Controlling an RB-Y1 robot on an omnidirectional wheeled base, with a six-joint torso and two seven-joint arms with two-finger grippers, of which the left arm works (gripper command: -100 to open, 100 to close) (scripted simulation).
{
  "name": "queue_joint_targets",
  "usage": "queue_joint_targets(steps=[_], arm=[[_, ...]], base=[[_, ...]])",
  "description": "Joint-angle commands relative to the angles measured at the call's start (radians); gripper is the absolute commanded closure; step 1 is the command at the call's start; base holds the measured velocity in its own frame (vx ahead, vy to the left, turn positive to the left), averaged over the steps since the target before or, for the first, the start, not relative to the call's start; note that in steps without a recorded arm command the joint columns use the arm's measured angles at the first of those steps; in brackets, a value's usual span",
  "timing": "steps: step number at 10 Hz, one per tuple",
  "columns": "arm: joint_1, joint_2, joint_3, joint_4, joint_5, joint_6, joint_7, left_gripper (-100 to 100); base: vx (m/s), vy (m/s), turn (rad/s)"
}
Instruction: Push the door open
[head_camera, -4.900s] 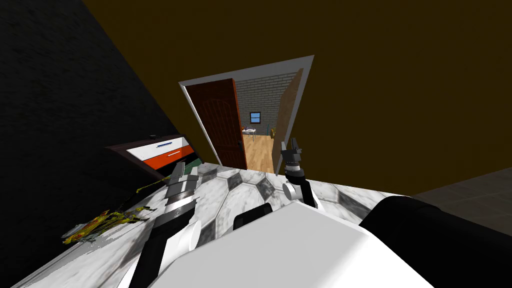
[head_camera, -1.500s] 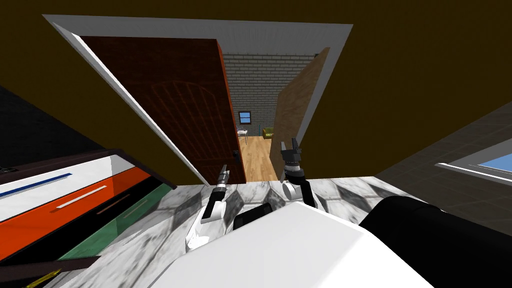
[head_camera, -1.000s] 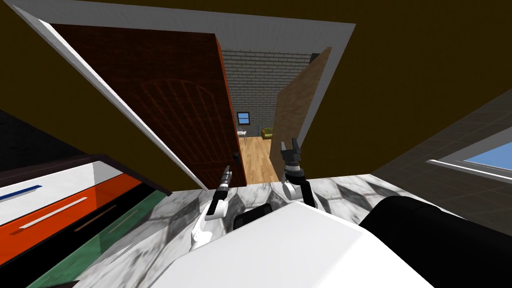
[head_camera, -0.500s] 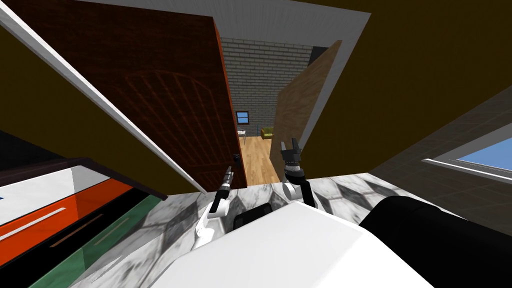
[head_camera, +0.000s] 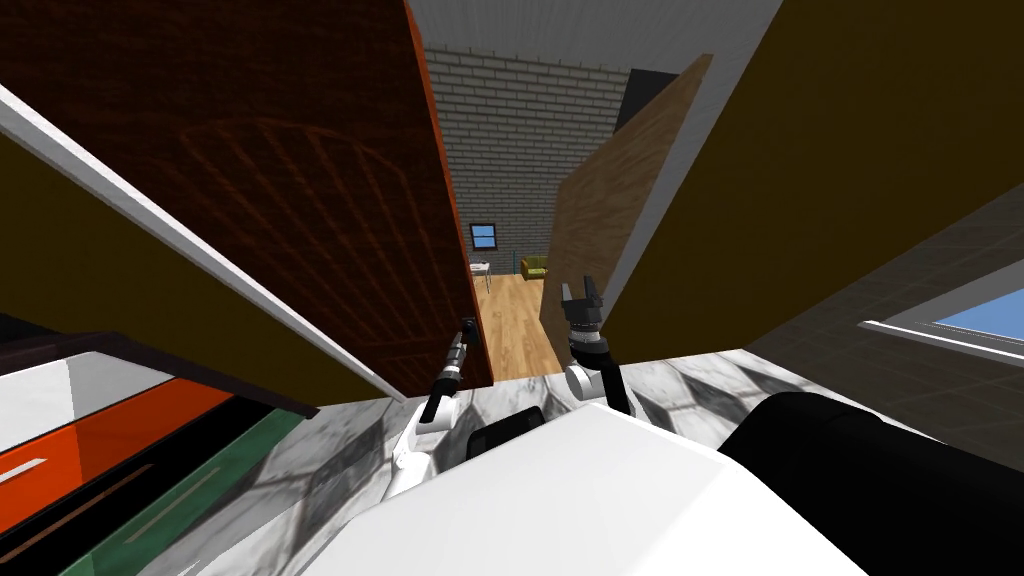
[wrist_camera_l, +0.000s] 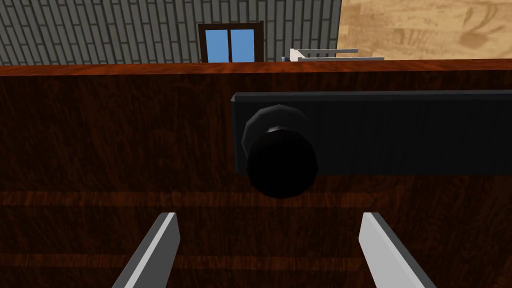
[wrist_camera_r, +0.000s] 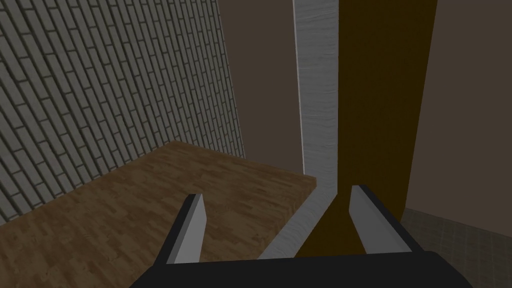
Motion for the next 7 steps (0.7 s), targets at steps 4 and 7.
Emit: queue_joint_targets(steps=[4, 7], arm=[[-0.023, -0.01, 0.015, 0.038, 0.001, -0.012, -0.004, -100], [-0.02, -0.009, 0.014, 0.035, 0.001, -0.012, -0.004, 100]], base=[[0.19, -0.032, -0.022], [0.013, -0.003, -0.002]])
